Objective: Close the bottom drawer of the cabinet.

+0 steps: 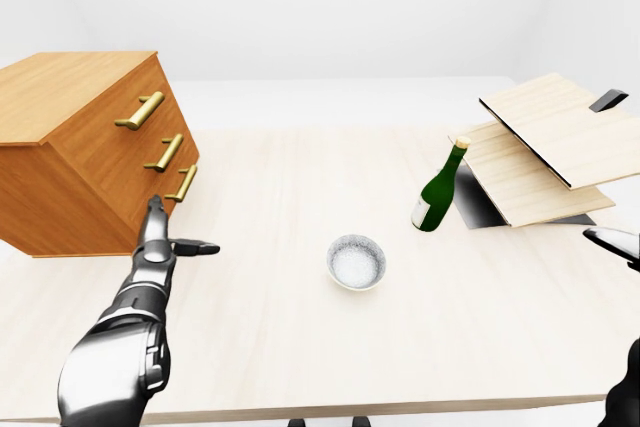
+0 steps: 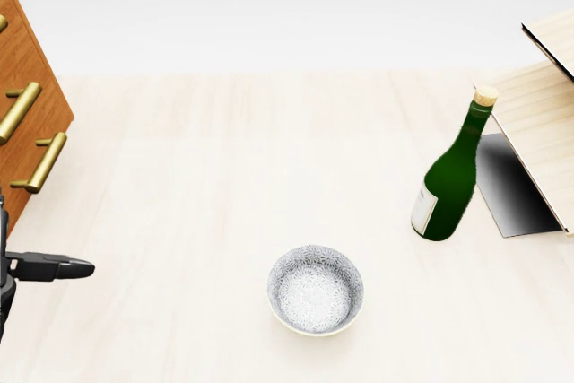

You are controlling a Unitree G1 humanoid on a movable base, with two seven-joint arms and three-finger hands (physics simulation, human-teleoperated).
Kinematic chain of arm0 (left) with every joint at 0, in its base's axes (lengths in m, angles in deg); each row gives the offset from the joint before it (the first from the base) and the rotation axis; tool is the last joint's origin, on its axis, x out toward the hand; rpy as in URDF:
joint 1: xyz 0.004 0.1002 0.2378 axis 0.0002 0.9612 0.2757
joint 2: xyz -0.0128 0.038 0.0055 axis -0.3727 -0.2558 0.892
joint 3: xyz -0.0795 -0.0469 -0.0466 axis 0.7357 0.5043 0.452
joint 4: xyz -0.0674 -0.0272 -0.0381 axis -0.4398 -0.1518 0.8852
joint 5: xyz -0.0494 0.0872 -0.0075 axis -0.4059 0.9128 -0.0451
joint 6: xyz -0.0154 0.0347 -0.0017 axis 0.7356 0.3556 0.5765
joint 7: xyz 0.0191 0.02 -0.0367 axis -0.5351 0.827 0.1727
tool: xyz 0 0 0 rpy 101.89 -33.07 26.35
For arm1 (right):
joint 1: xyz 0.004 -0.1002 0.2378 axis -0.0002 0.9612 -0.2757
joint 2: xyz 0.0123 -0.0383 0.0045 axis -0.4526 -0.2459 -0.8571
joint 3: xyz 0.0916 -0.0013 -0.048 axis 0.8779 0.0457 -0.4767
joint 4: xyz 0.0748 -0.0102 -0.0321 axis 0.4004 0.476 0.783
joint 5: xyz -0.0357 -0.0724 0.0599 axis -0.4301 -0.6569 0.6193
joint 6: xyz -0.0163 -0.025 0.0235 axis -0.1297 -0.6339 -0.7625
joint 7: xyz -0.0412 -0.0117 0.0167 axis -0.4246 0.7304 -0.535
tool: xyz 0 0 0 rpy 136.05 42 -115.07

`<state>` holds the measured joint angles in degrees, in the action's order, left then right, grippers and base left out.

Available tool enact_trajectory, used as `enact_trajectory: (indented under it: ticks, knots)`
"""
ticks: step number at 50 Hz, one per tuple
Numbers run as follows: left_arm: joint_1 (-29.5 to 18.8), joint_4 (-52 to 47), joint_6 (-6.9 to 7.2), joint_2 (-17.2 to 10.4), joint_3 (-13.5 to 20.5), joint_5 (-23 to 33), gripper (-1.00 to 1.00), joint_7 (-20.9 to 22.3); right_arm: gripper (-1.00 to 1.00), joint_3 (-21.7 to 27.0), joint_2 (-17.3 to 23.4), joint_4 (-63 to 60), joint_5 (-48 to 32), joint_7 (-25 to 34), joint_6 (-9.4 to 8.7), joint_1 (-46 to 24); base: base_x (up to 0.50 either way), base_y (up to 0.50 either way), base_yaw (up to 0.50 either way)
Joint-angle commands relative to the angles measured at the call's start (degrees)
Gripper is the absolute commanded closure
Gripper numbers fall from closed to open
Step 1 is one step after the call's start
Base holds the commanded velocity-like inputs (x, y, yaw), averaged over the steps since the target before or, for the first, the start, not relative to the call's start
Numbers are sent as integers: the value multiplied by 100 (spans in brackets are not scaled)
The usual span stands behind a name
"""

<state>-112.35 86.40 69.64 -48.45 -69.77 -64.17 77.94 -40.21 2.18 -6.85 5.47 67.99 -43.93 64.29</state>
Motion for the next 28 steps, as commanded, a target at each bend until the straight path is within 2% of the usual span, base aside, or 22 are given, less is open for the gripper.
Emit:
enact_trajectory:
  ticks: [1,6,9,14,18,22,25,28]
  knots:
    - [191,55,0,-484,-45,1178,-100,-201,-100,-32,13,45,-47,13,0,-31,0,0,0]
    - [161,52,0,-702,-62,1427,-100,-250,-100,-49,27,66,-62,14,0,-48,0,0,0]
    - [87,40,31,-833,-29,1456,-100,-122,-100,-55,51,47,-61,-8,0,-72,0,0,0]
    - [-11,31,47,-926,6,1470,-100,-87,-100,-79,58,-46,-70,-37,0,-82,0,0,0]
    - [-4,34,5,-882,-4,1482,-100,-115,-100,-62,68,-64,-58,-42,0,-101,0,0,0]
    - [-144,10,0,-724,28,1311,-100,59,-100,-86,45,-102,-85,-36,0,-85,0,0,0]
    - [-369,-43,0,-538,-154,1281,-100,407,-100,-39,70,-149,-57,-47,0,-94,0,0,0]
    - [-679,-186,0,-360,-148,887,-100,980,-100,-77,22,-141,-104,-15,0,-58,0,0,0]
